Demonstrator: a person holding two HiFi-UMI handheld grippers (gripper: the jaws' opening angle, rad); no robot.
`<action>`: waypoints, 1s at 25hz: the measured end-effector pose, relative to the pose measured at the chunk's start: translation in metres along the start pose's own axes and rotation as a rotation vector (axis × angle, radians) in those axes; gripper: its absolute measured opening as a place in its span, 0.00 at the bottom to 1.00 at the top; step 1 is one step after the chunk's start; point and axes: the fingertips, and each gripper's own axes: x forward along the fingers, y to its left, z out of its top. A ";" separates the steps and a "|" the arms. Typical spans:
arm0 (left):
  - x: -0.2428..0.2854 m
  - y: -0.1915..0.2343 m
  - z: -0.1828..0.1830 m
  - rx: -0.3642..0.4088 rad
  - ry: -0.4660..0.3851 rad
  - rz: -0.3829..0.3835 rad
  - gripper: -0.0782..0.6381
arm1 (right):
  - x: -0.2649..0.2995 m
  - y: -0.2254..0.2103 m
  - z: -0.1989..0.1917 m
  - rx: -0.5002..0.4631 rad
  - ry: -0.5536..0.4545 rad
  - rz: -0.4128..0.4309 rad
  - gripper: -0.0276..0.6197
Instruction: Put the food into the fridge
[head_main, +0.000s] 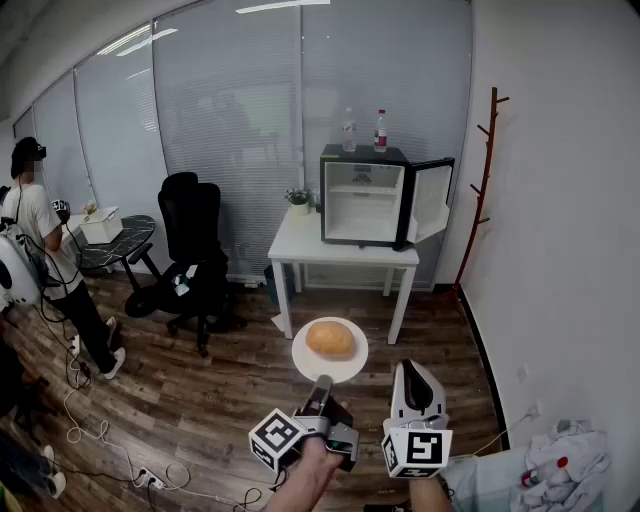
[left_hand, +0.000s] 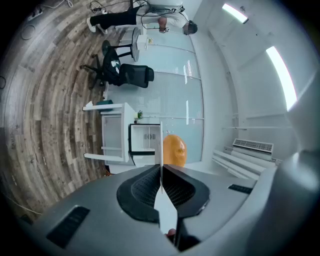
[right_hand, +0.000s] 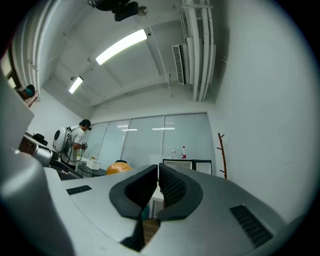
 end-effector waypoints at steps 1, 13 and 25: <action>-0.001 0.000 0.002 0.001 0.001 -0.001 0.16 | 0.000 0.003 -0.001 0.001 0.001 -0.001 0.09; -0.007 0.006 0.024 -0.003 0.025 0.005 0.16 | 0.001 0.016 -0.004 0.028 -0.017 -0.058 0.09; 0.055 0.020 0.026 0.006 0.032 0.014 0.16 | 0.050 -0.016 -0.031 0.053 -0.019 -0.083 0.09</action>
